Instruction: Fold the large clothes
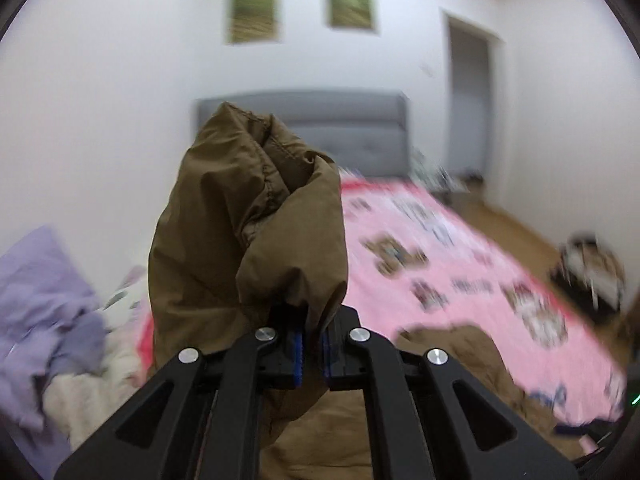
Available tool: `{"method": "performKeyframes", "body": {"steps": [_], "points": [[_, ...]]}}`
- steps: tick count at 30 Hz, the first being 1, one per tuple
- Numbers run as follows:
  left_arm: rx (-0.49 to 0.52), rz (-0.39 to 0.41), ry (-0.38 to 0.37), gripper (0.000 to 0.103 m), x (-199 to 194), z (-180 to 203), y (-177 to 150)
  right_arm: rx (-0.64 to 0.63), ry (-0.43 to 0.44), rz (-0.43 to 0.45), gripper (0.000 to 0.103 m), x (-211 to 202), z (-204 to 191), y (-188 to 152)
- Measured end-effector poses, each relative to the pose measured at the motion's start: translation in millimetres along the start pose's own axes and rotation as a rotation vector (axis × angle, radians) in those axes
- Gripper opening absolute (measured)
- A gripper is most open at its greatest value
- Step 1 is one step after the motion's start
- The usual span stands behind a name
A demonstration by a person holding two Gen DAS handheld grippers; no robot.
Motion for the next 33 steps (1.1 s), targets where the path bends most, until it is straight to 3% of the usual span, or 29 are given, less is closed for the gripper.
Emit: {"method": "performKeyframes", "body": {"steps": [5, 8, 13, 17, 19, 23, 25, 29, 33], "points": [[0.152, -0.156, -0.126, 0.006, 46, 117, -44, 0.126, -0.049, 0.051, 0.090, -13, 63, 17], [0.249, -0.235, -0.130, 0.006, 68, 164, -77, 0.169, -0.067, 0.067, 0.090, -16, 85, 25], [0.406, -0.306, -0.103, 0.006, 87, 197, -131, 0.181, -0.038, 0.091, 0.090, -13, 90, 39], [0.456, -0.271, -0.101, 0.017, 83, 195, -139, 0.110, 0.091, 0.064, 0.090, 1, 60, 58], [0.473, -0.243, -0.152, 0.045, 75, 200, -137, 0.044, 0.173, 0.038, 0.091, 10, 31, 72], [0.503, -0.159, -0.178, 0.067, 56, 210, -130, -0.080, 0.335, -0.089, 0.094, 44, -35, 96], [0.515, -0.131, -0.155, 0.069, 44, 208, -127, -0.124, 0.408, -0.157, 0.093, 59, -70, 102], [0.478, -0.135, -0.089, 0.069, 18, 181, -131, -0.212, 0.447, -0.170, 0.092, 77, -119, 114], [0.441, -0.188, 0.029, 0.069, 0, 121, -163, -0.208, 0.440, -0.231, 0.075, 102, -142, 120]]}}
Point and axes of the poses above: each gripper's, at about its wrist camera, not at the fingertips, and x roughly the way its jaws point, z to its right, y to its top, the point moved 9 cm from there along x, roughly the way its jaws point, and after that the axes turned 14 degrees about x, right-handed, at the moved point
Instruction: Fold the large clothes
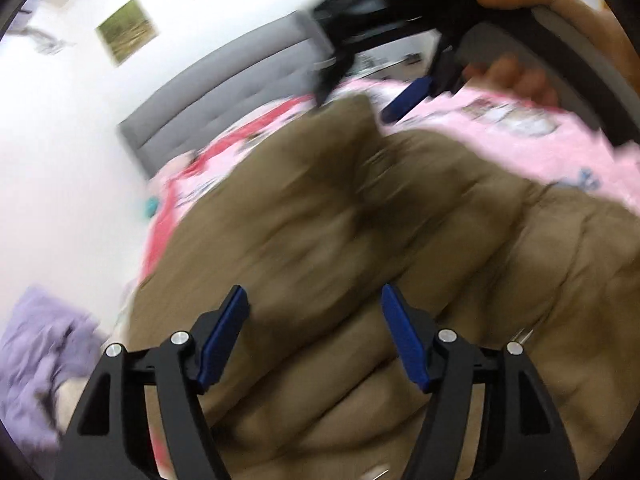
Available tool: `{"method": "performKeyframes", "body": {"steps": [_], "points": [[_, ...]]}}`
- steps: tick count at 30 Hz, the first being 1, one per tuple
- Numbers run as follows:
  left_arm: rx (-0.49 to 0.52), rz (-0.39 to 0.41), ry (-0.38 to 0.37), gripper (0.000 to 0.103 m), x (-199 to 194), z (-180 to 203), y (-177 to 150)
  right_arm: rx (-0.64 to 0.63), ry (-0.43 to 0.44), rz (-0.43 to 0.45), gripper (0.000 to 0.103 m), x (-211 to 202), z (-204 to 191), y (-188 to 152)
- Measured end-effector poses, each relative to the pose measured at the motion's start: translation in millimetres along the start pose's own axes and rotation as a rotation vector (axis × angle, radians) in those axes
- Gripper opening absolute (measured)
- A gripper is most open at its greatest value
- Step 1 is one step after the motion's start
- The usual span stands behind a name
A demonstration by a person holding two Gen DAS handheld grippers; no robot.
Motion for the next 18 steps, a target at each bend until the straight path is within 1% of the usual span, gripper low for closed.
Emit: {"method": "performKeyframes", "body": {"steps": [1, 2, 3, 4, 5, 6, 8, 9, 10, 12, 13, 15, 16, 18], "points": [[-0.003, -0.030, 0.030, 0.069, 0, -12, -21, 0.028, 0.021, -0.019, 0.072, 5, 0, 3], [-0.011, -0.071, 0.056, 0.070, 1, -28, -48, 0.049, 0.029, -0.035, 0.066, 9, 1, 5], [-0.027, -0.098, 0.061, 0.073, 2, -40, -67, 0.071, 0.027, -0.043, 0.065, 12, 3, 6], [-0.049, -0.145, 0.060, 0.075, 5, -54, -92, 0.085, 0.034, -0.048, 0.065, 10, 5, 7], [-0.056, -0.173, 0.068, 0.075, 5, -64, -106, 0.107, 0.046, -0.051, 0.065, 10, 6, 7], [-0.062, -0.211, 0.084, 0.075, 8, -77, -127, 0.125, 0.053, -0.051, 0.065, 8, 8, 5], [-0.042, -0.264, 0.091, 0.075, 13, -94, -159, 0.145, 0.037, -0.037, 0.066, 5, 12, 4], [-0.027, -0.276, 0.086, 0.073, 16, -97, -167, 0.130, 0.012, -0.029, 0.067, 3, 13, 3], [-0.005, -0.281, 0.083, 0.068, 21, -98, -172, 0.117, 0.002, -0.025, 0.067, 2, 13, 3], [0.062, -0.284, 0.085, 0.062, 29, -97, -179, 0.097, -0.018, -0.028, 0.072, 3, 11, -2], [0.088, -0.287, 0.088, 0.056, 35, -94, -180, 0.086, -0.028, -0.036, 0.073, 5, 10, -5], [0.104, -0.290, 0.047, 0.044, 45, -89, -183, 0.069, -0.047, -0.042, 0.073, 8, 9, -10], [0.105, -0.295, 0.028, 0.043, 49, -86, -183, 0.070, -0.045, -0.046, 0.073, 10, 8, -12], [0.146, -0.301, 0.003, 0.043, 57, -78, -184, 0.075, -0.032, -0.051, 0.072, 15, 5, -14]]}}
Point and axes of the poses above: each gripper's, at about its wrist camera, not at the fingertips, and x roughly the way its jaws point, z to its right, y to its top, the point moved 9 cm from there along x, roughly the way its jaws point, and after that the axes turned 14 degrees about x, right-handed, at the moved point
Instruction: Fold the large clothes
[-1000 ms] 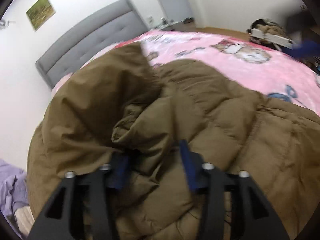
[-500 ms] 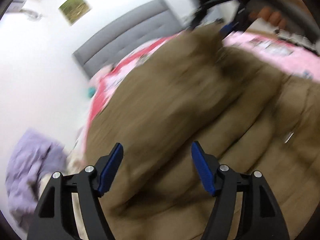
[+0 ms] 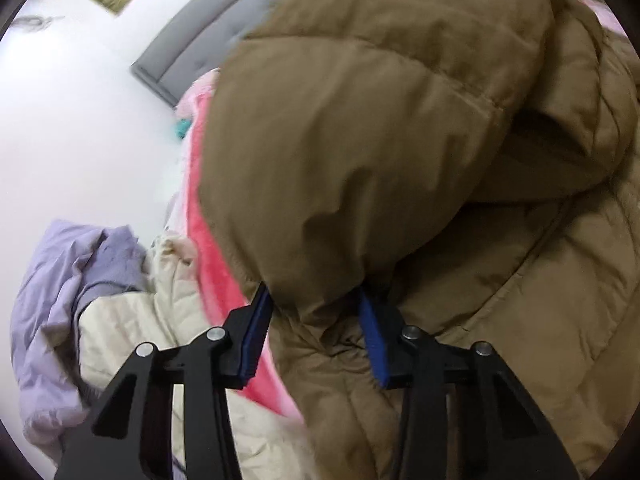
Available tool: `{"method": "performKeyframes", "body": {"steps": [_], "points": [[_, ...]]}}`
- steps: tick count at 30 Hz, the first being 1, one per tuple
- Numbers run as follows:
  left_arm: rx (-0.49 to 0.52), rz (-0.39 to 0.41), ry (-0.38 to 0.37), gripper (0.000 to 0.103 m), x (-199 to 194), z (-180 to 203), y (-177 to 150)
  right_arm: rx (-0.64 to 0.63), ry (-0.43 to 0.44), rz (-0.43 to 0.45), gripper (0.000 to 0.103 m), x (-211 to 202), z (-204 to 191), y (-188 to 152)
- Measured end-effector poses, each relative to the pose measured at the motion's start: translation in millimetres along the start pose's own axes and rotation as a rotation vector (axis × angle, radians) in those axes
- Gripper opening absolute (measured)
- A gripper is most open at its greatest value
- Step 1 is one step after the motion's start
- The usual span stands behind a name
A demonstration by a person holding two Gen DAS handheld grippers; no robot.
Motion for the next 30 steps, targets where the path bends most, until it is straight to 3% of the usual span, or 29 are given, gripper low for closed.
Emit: {"method": "performKeyframes", "body": {"steps": [2, 3, 5, 7, 8, 13, 16, 18, 21, 25, 30], "points": [[0.067, -0.013, -0.001, 0.043, 5, 8, 0, -0.011, -0.002, 0.010, 0.065, 5, -3, -1], [0.085, -0.014, 0.007, 0.044, 8, 9, -1, -0.019, 0.001, 0.010, 0.047, 7, -5, -1], [0.057, -0.031, 0.009, 0.044, 13, 4, -9, -0.055, -0.015, 0.014, 0.025, 10, -13, -2], [0.004, -0.059, 0.023, 0.027, 13, -10, -22, -0.102, -0.018, 0.024, 0.015, 5, -26, -5], [-0.009, -0.059, 0.032, 0.027, 8, -17, -28, -0.135, -0.006, 0.020, 0.012, 2, -38, -9], [0.070, -0.025, 0.094, 0.025, -17, -21, -35, -0.168, 0.015, 0.039, 0.011, -13, -71, -21], [-0.034, -0.004, 0.064, 0.025, -25, -32, -33, -0.159, -0.040, 0.055, 0.010, -16, -72, -18], [-0.086, -0.021, 0.035, 0.025, -17, -33, -36, -0.114, -0.096, 0.023, 0.010, -2, -53, -16], [-0.069, -0.056, 0.035, 0.025, 2, -22, -40, -0.072, -0.168, -0.025, 0.013, 28, -18, -16], [-0.101, -0.077, 0.011, 0.025, 14, -12, -47, -0.057, -0.184, -0.076, 0.022, 61, 9, -24], [-0.076, -0.086, 0.015, 0.025, 13, -2, -49, -0.042, -0.193, -0.075, 0.022, 71, 20, -28]]}}
Point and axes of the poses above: each gripper's, at about its wrist camera, not at the fingertips, and x roughly the way its jaws point, z to its right, y to its top, the point moved 9 cm from there along x, roughly the way its jaws point, and after that the axes turned 14 degrees about x, right-handed, at the moved point
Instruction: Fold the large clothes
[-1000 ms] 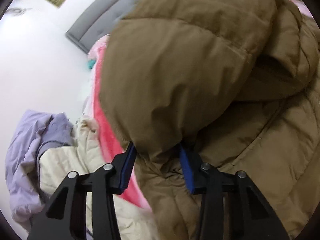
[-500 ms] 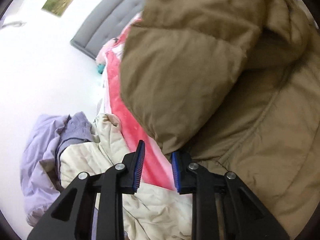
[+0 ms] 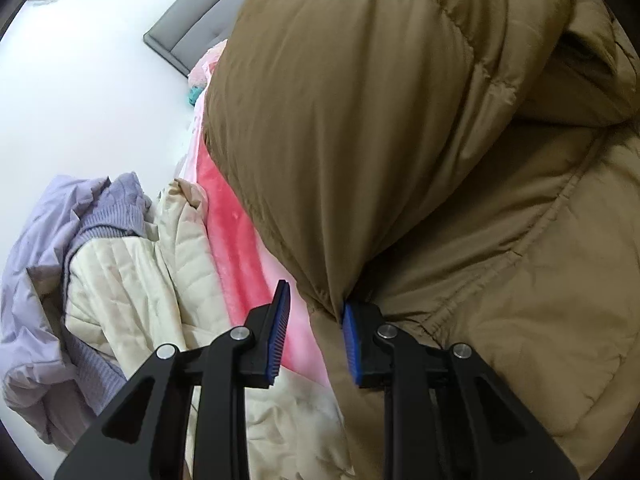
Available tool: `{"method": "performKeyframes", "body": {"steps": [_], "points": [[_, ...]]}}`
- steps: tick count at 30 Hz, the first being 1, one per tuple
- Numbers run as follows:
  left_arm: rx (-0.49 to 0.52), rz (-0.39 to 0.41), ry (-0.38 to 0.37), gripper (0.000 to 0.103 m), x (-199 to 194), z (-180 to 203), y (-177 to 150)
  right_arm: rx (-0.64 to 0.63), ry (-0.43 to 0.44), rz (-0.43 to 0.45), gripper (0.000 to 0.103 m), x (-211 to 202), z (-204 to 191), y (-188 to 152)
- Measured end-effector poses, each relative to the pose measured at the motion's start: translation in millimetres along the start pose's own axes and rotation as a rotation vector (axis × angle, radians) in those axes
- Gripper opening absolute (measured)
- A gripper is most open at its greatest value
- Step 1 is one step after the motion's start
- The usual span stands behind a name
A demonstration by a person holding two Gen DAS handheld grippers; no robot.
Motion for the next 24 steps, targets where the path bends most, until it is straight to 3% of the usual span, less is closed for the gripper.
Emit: {"method": "performKeyframes", "body": {"steps": [3, 7, 9, 10, 12, 13, 17, 21, 23, 24], "points": [[0.000, 0.030, -0.011, 0.025, -20, 0, 4, -0.024, -0.069, 0.024, 0.022, -8, 5, -6], [0.014, 0.095, -0.040, 0.025, -50, -8, 8, -0.116, -0.067, 0.117, 0.025, -38, -6, -9], [0.009, 0.131, -0.055, 0.026, -67, -13, 11, -0.152, -0.057, 0.167, 0.056, -56, -12, -10], [0.006, 0.144, -0.055, 0.026, -76, -16, 13, -0.160, -0.023, 0.190, 0.057, -67, -17, -10], [-0.017, 0.177, -0.042, 0.029, -91, -29, 18, -0.144, 0.038, 0.205, 0.056, -80, -21, -8], [-0.034, 0.190, -0.030, 0.037, -96, -37, 22, -0.118, 0.040, 0.204, 0.055, -83, -19, -4], [-0.132, 0.246, 0.001, 0.044, -95, -73, 53, -0.088, 0.009, 0.216, 0.037, -78, -8, 16], [-0.184, 0.236, -0.088, 0.044, -51, -85, 86, -0.047, 0.024, 0.089, 0.035, -44, -1, 17], [-0.239, 0.212, -0.140, 0.044, -25, -88, 100, -0.059, 0.047, 0.098, 0.018, -42, -4, 17], [-0.265, 0.206, -0.159, 0.044, -16, -92, 104, -0.073, 0.047, 0.122, 0.016, -45, -8, 19]]}}
Point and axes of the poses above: each gripper's, at about its wrist camera, not at the fingertips, and x roughly the way its jaws point, z to its right, y to its top, the point moved 9 cm from there along x, roughly the way its jaws point, and after that the axes turned 14 degrees about x, right-handed, at the moved point
